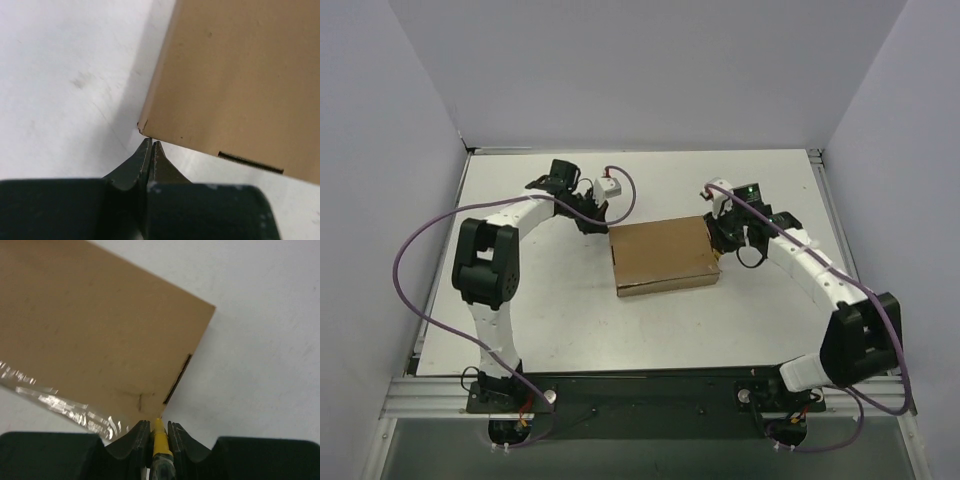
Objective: Unpack the express box
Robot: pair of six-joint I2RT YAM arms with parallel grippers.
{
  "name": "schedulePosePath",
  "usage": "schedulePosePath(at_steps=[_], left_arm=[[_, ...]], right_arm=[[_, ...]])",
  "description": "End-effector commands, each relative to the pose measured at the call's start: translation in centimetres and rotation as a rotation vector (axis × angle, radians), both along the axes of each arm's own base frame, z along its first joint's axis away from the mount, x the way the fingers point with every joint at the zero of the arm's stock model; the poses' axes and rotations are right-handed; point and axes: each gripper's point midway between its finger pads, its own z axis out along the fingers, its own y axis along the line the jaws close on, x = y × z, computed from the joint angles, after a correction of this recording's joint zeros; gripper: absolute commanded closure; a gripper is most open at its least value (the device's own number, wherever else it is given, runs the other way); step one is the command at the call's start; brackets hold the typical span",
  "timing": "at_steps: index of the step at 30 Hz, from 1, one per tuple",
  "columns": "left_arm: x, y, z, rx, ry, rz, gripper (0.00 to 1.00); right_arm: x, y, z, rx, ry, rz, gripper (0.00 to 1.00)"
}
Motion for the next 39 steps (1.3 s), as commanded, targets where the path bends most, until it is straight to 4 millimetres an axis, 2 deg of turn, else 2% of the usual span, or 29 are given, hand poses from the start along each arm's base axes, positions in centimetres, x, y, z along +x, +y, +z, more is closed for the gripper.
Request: schedulePosePath(at_steps=[1, 3, 4, 5, 6, 7, 8, 9, 10, 11, 12, 13, 15, 16, 17, 19, 20, 22, 23, 25, 26, 28, 29, 30, 33, 34, 36, 37, 39], left_arm=[[5.8, -3.9, 3.8, -0.152, -0.123, 0.05, 1.0], [5.8, -5.0, 4.5, -0.18, -0.11, 0.057, 1.0], [5.9, -5.1, 4.9, -0.19, -0.117, 0.064, 1.0], [5.6, -5.2, 6.4, -0.215, -0.122, 0.077, 1.0], [4.8, -5.1, 6.6, -0.234, -0.1, 0.081, 1.0], [4.8, -5.2, 7.6, -0.26, -0.126, 0.082, 1.0], [4.3, -5.1, 9.8, -0.293, -0.146, 0.092, 1.0], [3.8, -5.0, 10.2, -0.307, -0.148, 0.092, 1.0], [3.0, -5.1, 10.2, -0.318, -0.138, 0.081, 1.0], [2.3, -5.1, 11.2, -0.335, -0.139, 0.077, 1.0], [1.9, -5.2, 11.3, -0.337, -0.13, 0.076, 1.0], [1.2, -5.0, 11.0, -0.326, -0.094, 0.08, 1.0], [0.3, -4.7, 10.7, -0.309, -0.046, 0.095, 1.0], [0.0, -3.9, 10.0, -0.281, -0.019, 0.126, 1.0], [-0.7, -3.4, 9.6, -0.267, -0.008, 0.138, 1.0], [-1.2, -2.3, 8.6, -0.241, 0.003, 0.184, 1.0], [-1.8, -1.3, 7.6, -0.223, 0.029, 0.225, 1.0], [-2.4, -0.6, 6.8, -0.209, 0.053, 0.256, 1.0], [-2.7, -0.2, 6.1, -0.19, 0.064, 0.273, 1.0], [-3.9, 0.2, 4.7, -0.17, 0.104, 0.276, 1.0], [-4.1, 0.2, 4.3, -0.165, 0.11, 0.275, 1.0], [-4.8, 0.2, 3.4, -0.156, 0.136, 0.275, 1.0], [-4.8, 0.1, 2.9, -0.151, 0.153, 0.28, 1.0], [-4.9, 0.0, 2.5, -0.15, 0.162, 0.276, 1.0], [-4.3, -0.3, 1.7, -0.143, 0.167, 0.273, 1.0], [-3.5, -0.4, 2.1, -0.143, 0.153, 0.271, 1.0], [-2.8, -0.7, 1.5, -0.134, 0.158, 0.26, 1.0], [-1.8, -1.0, 2.2, -0.147, 0.141, 0.252, 1.0], [-0.9, -1.4, 2.0, -0.156, 0.143, 0.241, 1.0]], right_arm=[[-6.8, 0.2, 0.2, 0.017, 0.11, 0.107, 1.0], [-7.5, -0.2, 0.7, -0.007, 0.091, 0.1, 1.0], [-7.1, -0.5, 1.2, -0.013, 0.072, 0.088, 1.0], [-6.7, -0.5, 1.9, 0.0, 0.056, 0.093, 1.0], [-5.4, -0.7, 3.7, 0.022, 0.013, 0.089, 1.0], [-4.8, -0.4, 4.9, 0.035, -0.012, 0.11, 1.0], [-4.3, -0.2, 5.7, 0.036, -0.034, 0.137, 1.0], [-3.6, 0.6, 7.3, 0.049, -0.075, 0.199, 1.0], [-3.4, 1.0, 8.0, 0.054, -0.092, 0.231, 1.0], [-3.0, 1.5, 7.8, 0.057, -0.081, 0.257, 1.0], [-2.6, 1.8, 8.1, 0.059, -0.092, 0.282, 1.0], [-1.9, 2.1, 8.9, 0.053, -0.11, 0.282, 1.0], [-0.2, 1.6, 8.0, 0.019, -0.09, 0.227, 1.0], [1.1, 0.5, 8.3, 0.004, -0.1, 0.159, 1.0], [2.2, 0.1, 7.3, 0.004, -0.08, 0.121, 1.0], [5.3, -0.9, 8.2, 0.022, -0.147, 0.045, 1.0], [7.1, -0.8, 7.5, 0.01, -0.168, 0.041, 1.0], [9.3, -0.8, 7.4, -0.009, -0.206, 0.034, 1.0], [11.3, -0.5, 7.3, -0.012, -0.233, 0.025, 1.0], [13.0, -0.3, 6.6, -0.015, -0.243, 0.019, 1.0], [14.5, 0.0, 5.9, -0.019, -0.25, 0.01, 1.0], [15.9, 0.3, 5.4, -0.021, -0.261, 0.003, 1.0], [16.5, 0.6, 4.1, -0.019, -0.246, 0.007, 1.0], [17.1, 1.0, 4.4, -0.009, -0.256, 0.016, 1.0], [16.9, 2.1, 2.7, -0.003, -0.215, 0.083, 1.0], [16.5, 2.2, 2.2, -0.007, -0.199, 0.095, 1.0], [14.9, 2.4, 1.4, -0.003, -0.144, 0.129, 1.0], [13.6, 2.5, 0.4, 0.007, -0.101, 0.146, 1.0], [11.7, 2.1, 0.6, 0.01, -0.073, 0.154, 1.0]])
